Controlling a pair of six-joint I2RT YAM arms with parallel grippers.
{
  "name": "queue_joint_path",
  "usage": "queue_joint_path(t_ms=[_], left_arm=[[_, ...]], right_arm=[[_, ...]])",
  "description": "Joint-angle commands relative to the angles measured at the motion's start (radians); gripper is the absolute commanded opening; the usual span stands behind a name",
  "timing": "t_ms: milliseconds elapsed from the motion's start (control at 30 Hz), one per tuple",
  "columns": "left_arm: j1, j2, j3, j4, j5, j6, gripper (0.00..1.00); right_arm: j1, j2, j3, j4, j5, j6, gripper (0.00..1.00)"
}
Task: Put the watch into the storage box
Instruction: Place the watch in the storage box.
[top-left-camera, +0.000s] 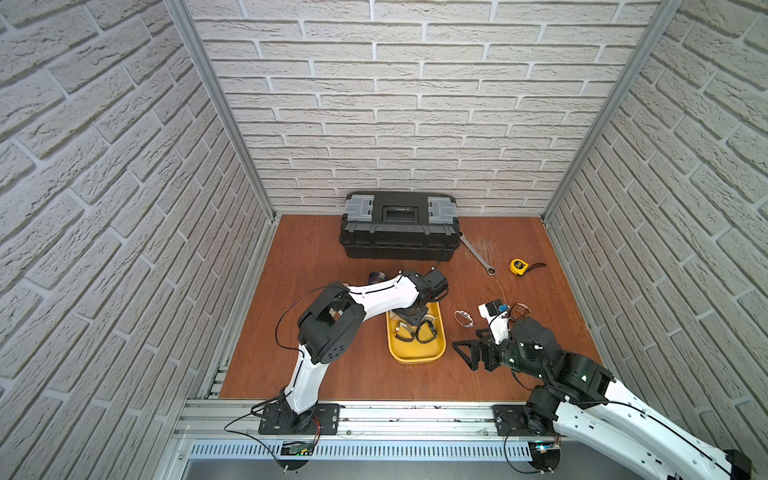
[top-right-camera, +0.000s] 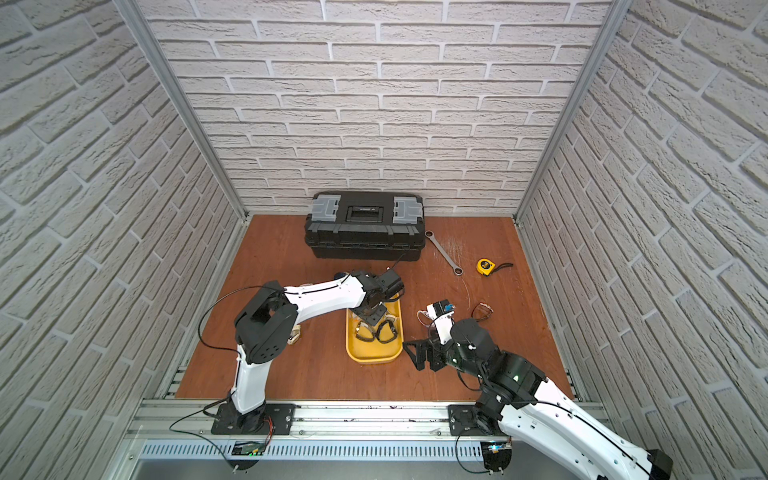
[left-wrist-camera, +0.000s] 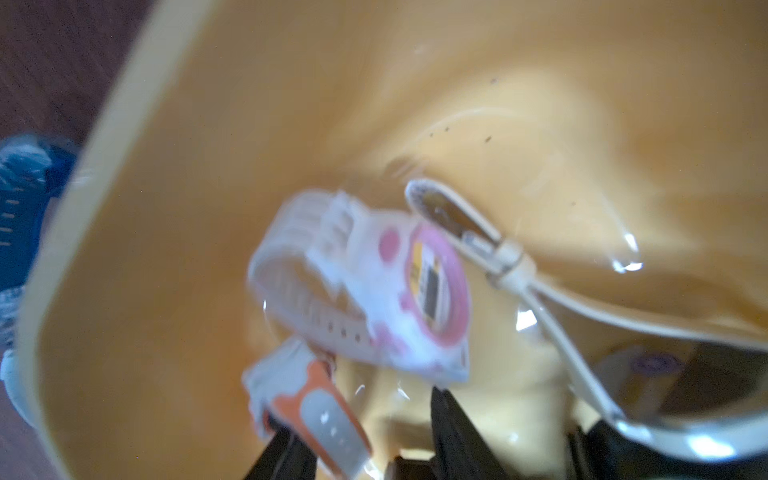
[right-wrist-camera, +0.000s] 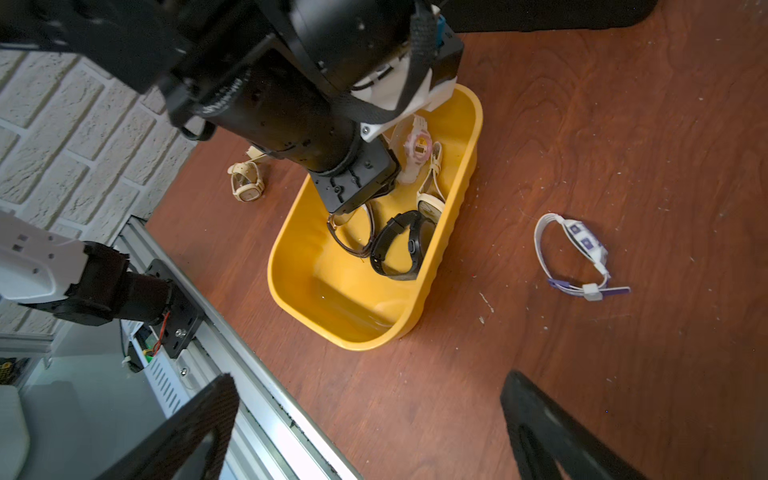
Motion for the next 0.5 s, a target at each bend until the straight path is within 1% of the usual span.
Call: queue_joint_path(t_ms=[0,133,267,400,467], left_arm=[[-0.010,-0.071,0.014,-0.024,-0.005,-0.002,0.55],[-0.012,-0.094,0.014,-0.025,-0.002,-0.002,0.61],[-0.013,-0.125,0.013,-0.026,-0.004,-0.007,0.69],[-0.010,-0.226,-0.007,0.000,-0.009,-0.031,0.77],[-0.010,-0.303,-0.031,0.039,0.010,-0.038,0.79]], right_arm=[[-0.008,0.036,0.028,-0.020,0.089,0.037,1.00],[-0.053,0.095,0.041,-0.027,0.084,0.065,1.00],[-0.139,0.119,0.044,-0.033,0.059,0.096,1.00],[-0.268,0.175,0.050,-0.038,-0.008,0.104,0.99],[-0.307,0.222,0.057,-0.031,-0.030,0.100,0.97]])
